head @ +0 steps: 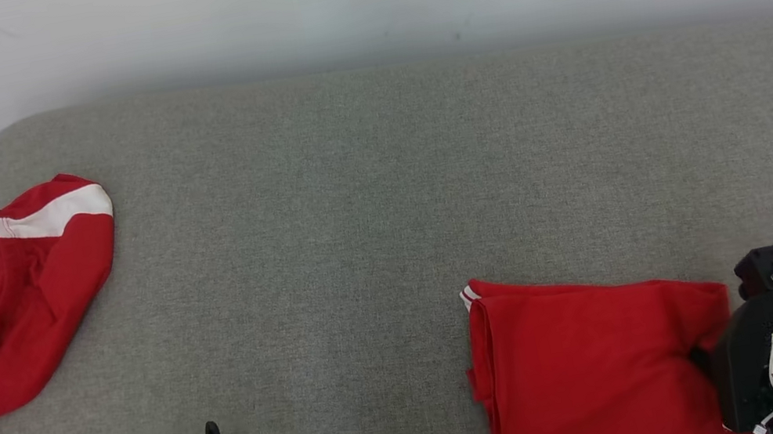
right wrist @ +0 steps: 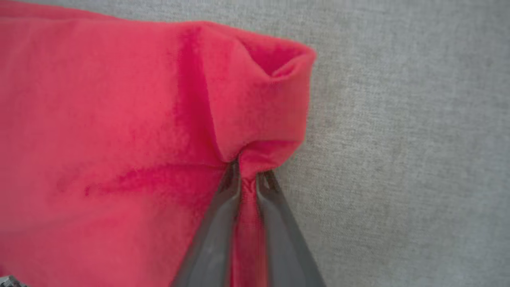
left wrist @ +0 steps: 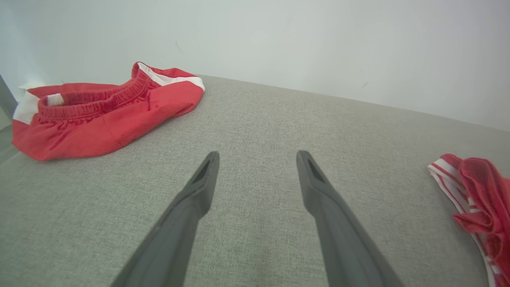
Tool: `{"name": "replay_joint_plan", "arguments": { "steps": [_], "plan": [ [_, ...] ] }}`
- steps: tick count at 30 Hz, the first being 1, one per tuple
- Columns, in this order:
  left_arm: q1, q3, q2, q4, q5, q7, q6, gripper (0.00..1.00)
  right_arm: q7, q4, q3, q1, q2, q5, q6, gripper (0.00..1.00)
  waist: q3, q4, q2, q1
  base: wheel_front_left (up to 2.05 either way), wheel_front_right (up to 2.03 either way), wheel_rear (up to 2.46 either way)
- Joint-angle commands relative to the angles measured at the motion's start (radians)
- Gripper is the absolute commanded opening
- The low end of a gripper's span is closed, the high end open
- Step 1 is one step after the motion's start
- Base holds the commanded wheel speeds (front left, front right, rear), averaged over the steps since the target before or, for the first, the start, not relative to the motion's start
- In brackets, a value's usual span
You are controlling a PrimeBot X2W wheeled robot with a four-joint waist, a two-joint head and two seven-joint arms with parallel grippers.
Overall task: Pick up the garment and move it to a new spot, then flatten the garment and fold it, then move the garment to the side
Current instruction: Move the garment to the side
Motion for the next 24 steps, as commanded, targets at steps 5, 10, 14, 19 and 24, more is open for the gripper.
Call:
{"name": "replay_joint_plan", "arguments": {
  "steps": [5, 10, 14, 19, 24],
  "plan": [
    [-0.030, -0.020, -0.002, -0.033, -0.005, -0.003, 0.010, 1.00, 0.026, -0.034, 0.073, -0.075, -0.076, -0.013, -0.003, 0.00, 0.033, -0.022, 0.0000, -0.0001, 0.00, 0.00, 0.00],
    [-0.053, -0.035, -0.002, -0.061, -0.005, -0.003, 0.016, 1.00, 0.044, -0.055, 0.117, -0.152, -0.136, -0.002, -0.003, 0.00, 0.070, -0.058, 0.0000, -0.0001, 0.00, 0.00, 0.00],
    [-0.079, -0.054, -0.002, -0.094, 0.008, -0.003, 0.023, 1.00, 0.056, -0.064, 0.143, -0.229, -0.194, 0.005, -0.003, 0.00, 0.119, -0.106, 0.0000, -0.0001, 0.00, 0.00, 0.00],
    [-0.135, -0.060, -0.001, -0.128, 0.046, -0.003, 0.015, 1.00, 0.055, -0.059, 0.120, -0.315, -0.237, 0.002, -0.003, 0.00, 0.201, -0.180, 0.0000, -0.0001, 0.00, 0.00, 0.00],
    [-0.198, -0.068, 0.007, -0.159, 0.081, -0.003, 0.007, 1.00, 0.030, -0.054, 0.104, -0.381, -0.280, -0.012, -0.003, 0.00, 0.276, -0.261, 0.0000, -0.0001, 0.00, 0.00, 0.00]
  ]
}}
